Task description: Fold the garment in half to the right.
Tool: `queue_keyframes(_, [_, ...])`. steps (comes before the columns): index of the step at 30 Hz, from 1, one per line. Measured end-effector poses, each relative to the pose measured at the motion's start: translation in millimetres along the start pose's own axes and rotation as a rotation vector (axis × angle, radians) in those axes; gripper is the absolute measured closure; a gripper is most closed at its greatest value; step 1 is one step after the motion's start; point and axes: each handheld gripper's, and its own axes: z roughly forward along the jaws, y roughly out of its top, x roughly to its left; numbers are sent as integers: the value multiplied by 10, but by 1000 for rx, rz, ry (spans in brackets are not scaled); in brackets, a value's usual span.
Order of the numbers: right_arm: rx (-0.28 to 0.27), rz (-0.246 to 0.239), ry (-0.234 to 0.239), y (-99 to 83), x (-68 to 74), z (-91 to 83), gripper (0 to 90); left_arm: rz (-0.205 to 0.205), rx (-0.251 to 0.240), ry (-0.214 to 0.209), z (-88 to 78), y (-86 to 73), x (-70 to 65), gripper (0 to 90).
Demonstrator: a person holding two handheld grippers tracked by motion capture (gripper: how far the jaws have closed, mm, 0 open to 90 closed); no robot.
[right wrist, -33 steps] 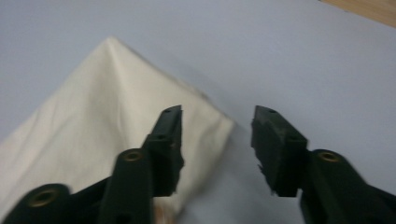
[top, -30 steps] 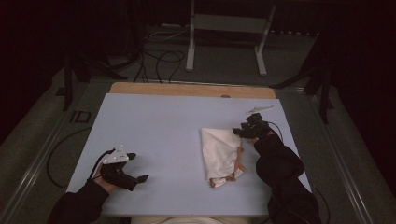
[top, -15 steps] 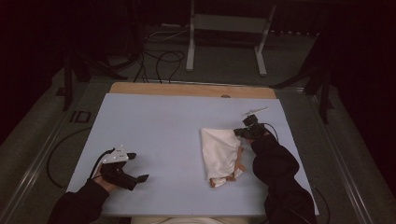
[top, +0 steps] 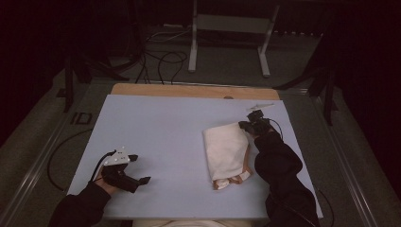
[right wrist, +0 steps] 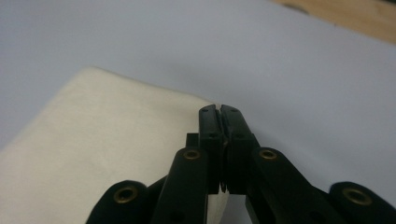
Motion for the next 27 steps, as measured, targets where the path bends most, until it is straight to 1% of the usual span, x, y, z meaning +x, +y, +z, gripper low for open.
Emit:
queue_keyframes(5, [44,21,-15,-87,-30,160,882,-2,-3,0,-4,2,0,0])
queue_keyframes(10, [74,27,-31,-155,-43,278,871,-1,-5,4,-11,3,1,0])
queue_keyframes(12, [83,25,-40,-176,-43,306,864,-1,-8,5,-16,3,4,0])
queue_keyframes(16, [85,42,-34,-199,-64,322,859,-5,-11,7,-21,2,9,0])
queue_keyframes(21, [92,34,-38,-176,-73,301,819,-3,-11,10,-26,4,10,0])
queue_keyframes(23, [82,36,-35,-164,-71,271,767,-3,-12,10,-27,4,11,0])
queue_keyframes(27, [51,33,-14,-121,-48,177,586,-3,-13,12,-28,4,12,0])
